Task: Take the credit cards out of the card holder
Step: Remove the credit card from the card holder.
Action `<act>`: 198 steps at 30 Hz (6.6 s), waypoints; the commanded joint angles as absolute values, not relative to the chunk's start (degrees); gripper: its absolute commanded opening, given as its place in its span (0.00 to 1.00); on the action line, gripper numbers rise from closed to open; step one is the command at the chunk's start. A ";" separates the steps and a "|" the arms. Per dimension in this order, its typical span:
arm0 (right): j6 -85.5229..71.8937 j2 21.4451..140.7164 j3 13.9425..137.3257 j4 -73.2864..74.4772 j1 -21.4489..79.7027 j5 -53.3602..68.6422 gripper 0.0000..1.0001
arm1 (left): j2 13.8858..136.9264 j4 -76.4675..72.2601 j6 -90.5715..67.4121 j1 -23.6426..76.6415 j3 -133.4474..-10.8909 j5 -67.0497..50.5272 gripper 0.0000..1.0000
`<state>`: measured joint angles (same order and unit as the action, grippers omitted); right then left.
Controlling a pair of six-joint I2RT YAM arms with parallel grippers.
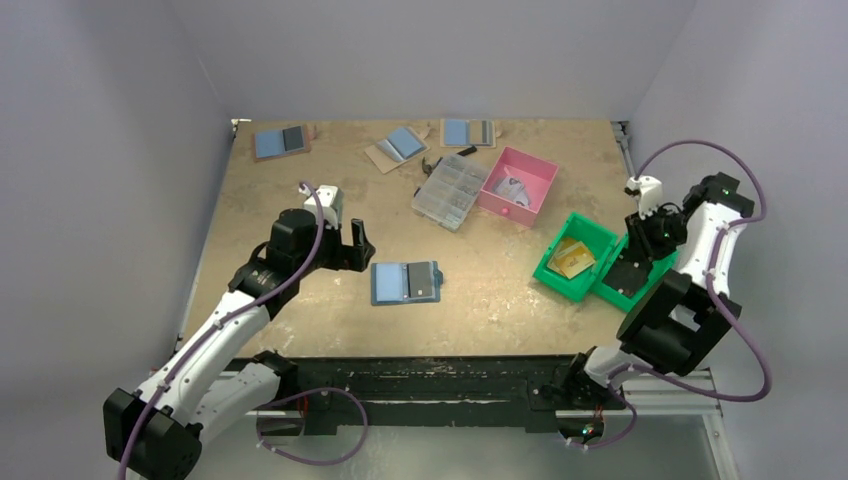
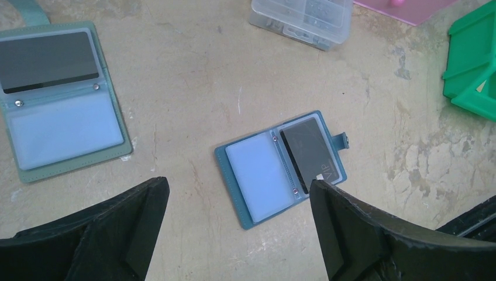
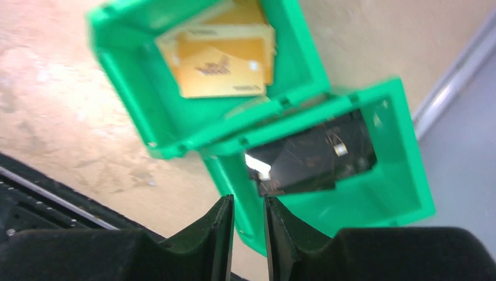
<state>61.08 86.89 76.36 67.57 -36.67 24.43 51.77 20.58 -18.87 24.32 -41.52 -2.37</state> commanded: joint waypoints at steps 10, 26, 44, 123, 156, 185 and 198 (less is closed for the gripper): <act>58.46 76.43 69.97 65.99 -14.41 51.89 0.38 | 52.18 16.52 -23.45 23.29 -40.53 -8.97 0.99; 62.75 74.62 64.25 58.63 -1.00 63.71 0.52 | 48.02 -4.75 -44.90 23.38 -24.58 -24.36 0.99; 65.44 76.99 58.54 55.63 6.01 66.02 0.54 | 53.56 -15.00 -50.90 29.81 -21.26 -20.35 0.95; 19.00 106.55 70.43 25.21 37.88 29.59 0.00 | 71.29 -32.54 -57.45 39.81 -14.79 0.26 0.41; 17.41 113.84 72.99 27.52 40.79 37.32 0.00 | 89.17 -47.70 -58.59 37.17 -16.46 -5.86 0.30; 17.02 115.55 73.55 28.54 38.65 26.62 0.05 | 71.32 -40.59 -59.07 29.71 -7.20 -9.13 0.00; 20.80 112.47 74.44 31.02 38.58 33.59 0.06 | 71.80 -41.05 -59.49 29.37 -5.61 -12.71 0.00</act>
